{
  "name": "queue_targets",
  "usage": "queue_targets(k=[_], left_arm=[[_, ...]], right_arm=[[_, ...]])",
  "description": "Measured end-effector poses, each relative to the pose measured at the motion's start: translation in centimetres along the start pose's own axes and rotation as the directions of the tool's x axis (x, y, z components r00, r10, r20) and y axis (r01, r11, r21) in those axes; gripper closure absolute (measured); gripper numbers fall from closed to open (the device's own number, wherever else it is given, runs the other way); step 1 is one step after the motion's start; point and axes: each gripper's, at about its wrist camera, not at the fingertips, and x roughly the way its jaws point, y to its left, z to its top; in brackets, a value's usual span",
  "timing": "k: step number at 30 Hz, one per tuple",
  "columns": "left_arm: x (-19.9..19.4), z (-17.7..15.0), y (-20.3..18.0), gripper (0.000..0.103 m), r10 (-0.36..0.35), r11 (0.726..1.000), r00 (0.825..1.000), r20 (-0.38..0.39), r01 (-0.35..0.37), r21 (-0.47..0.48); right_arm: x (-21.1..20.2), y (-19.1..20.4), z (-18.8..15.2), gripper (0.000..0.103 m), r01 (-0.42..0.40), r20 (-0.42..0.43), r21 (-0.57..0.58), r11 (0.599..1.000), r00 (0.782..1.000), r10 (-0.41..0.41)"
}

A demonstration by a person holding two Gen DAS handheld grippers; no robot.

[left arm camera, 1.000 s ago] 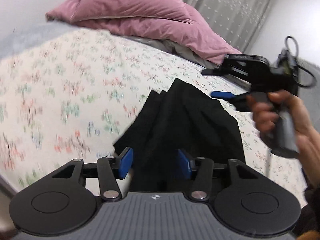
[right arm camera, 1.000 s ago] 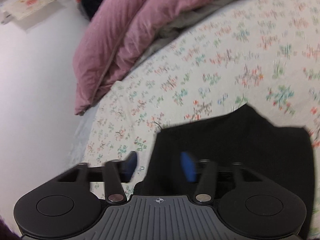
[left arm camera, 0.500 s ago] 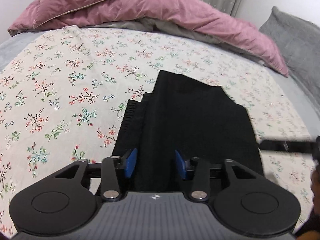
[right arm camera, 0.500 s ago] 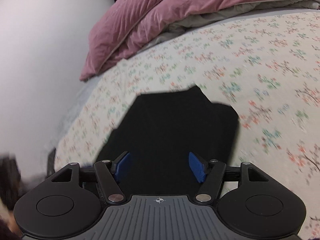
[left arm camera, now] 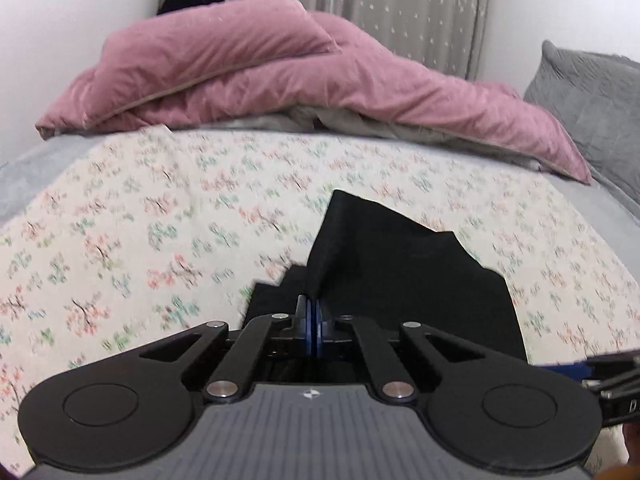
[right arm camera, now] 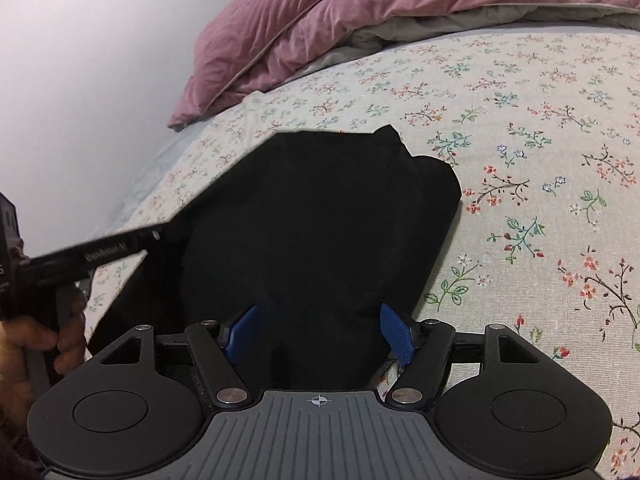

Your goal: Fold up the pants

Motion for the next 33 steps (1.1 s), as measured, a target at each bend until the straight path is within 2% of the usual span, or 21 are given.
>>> queue_targets(k=[2,4,6,8,10,11,12,13,16,19,20,21,22,23,26,28,29,30,33], left_arm=[[0.2,0.5,0.6,0.091,0.021,1.000,1.000,0.005,-0.021,0.007],[0.6,0.7,1.6,0.091,0.073,0.997,0.997,0.003,-0.073,0.011],[1.6,0.7,2.6,0.091,0.112,0.993,0.993,-0.038,-0.110,0.045],[2.3,0.3,4.3,0.084,0.068,0.998,0.995,-0.068,-0.069,-0.012],[2.6,0.1,6.3,0.062,0.015,0.995,0.997,-0.082,-0.023,-0.095],[2.6,0.1,7.3,0.056,-0.027,0.991,0.996,-0.081,0.015,-0.135],[2.6,0.0,8.1,0.044,-0.070,0.982,0.995,-0.076,0.055,-0.178],[2.8,0.0,8.9,0.038,-0.116,0.970,0.990,-0.078,0.096,-0.223],[4.1,-0.6,10.5,0.038,-0.234,0.923,0.966,-0.113,0.184,-0.336],[5.5,-1.5,10.7,0.038,-0.307,0.877,0.942,-0.136,0.224,-0.426],[6.0,-1.8,10.8,0.038,-0.394,0.857,0.906,-0.158,0.300,-0.420],[6.5,-2.1,10.7,0.039,-0.428,0.833,0.890,-0.153,0.323,-0.449],[6.8,-2.3,10.6,0.040,-0.483,0.813,0.859,-0.168,0.370,-0.449],[7.1,-2.5,10.4,0.041,-0.498,0.803,0.850,-0.170,0.379,-0.459],[7.9,-2.8,10.0,0.043,-0.484,0.809,0.855,-0.185,0.357,-0.466],[8.1,-2.9,10.2,0.048,-0.496,0.797,0.847,-0.190,0.358,-0.486],[8.1,-3.0,10.3,0.051,-0.500,0.793,0.845,-0.189,0.359,-0.492],[8.2,-3.0,10.3,0.055,-0.506,0.786,0.842,-0.186,0.362,-0.500],[8.1,-3.1,10.4,0.065,-0.532,0.762,0.828,-0.176,0.377,-0.526]], right_arm=[[0.1,-0.2,0.1,0.035,-0.003,-0.001,-0.001,1.000,1.000,0.003],[0.3,-0.4,0.2,0.034,-0.001,-0.013,0.001,1.000,1.000,0.001],[0.6,-0.8,0.1,0.034,-0.007,-0.027,0.018,1.000,1.000,0.008],[0.9,-1.0,-0.1,0.034,-0.003,-0.043,0.027,1.000,0.999,0.004],[1.0,-1.1,-0.3,0.034,-0.005,-0.043,0.036,0.999,0.999,0.006],[1.0,-1.1,-0.4,0.034,-0.006,-0.042,0.037,0.999,0.999,0.008],[1.0,-1.0,-0.4,0.034,-0.008,-0.040,0.039,0.999,0.999,0.010],[1.0,-1.0,-0.4,0.034,-0.013,-0.039,0.043,0.999,0.999,0.015],[1.1,-1.2,-0.5,0.034,-0.027,-0.035,0.072,0.997,0.999,0.029],[1.3,-1.6,-0.7,0.034,-0.035,-0.018,0.117,0.993,0.999,0.037],[1.3,-1.7,-0.8,0.034,-0.040,-0.010,0.132,0.990,0.999,0.042],[1.3,-1.9,-0.8,0.034,-0.046,-0.002,0.150,0.988,0.999,0.047],[1.3,-2.0,-0.9,0.034,-0.053,0.007,0.169,0.984,0.999,0.053],[1.3,-2.2,-0.8,0.034,-0.060,0.014,0.187,0.981,0.998,0.058],[1.5,-2.5,-0.6,0.034,-0.075,0.033,0.230,0.970,0.997,0.069],[1.9,-2.4,-0.2,0.035,-0.077,0.055,0.240,0.968,0.996,0.066],[2.2,-2.3,-0.1,0.041,-0.075,0.068,0.240,0.968,0.996,0.061],[2.5,-2.2,0.1,0.057,-0.060,0.073,0.242,0.969,0.996,0.044],[3.0,-2.4,0.3,0.075,-0.039,0.079,0.255,0.966,0.997,0.019]])
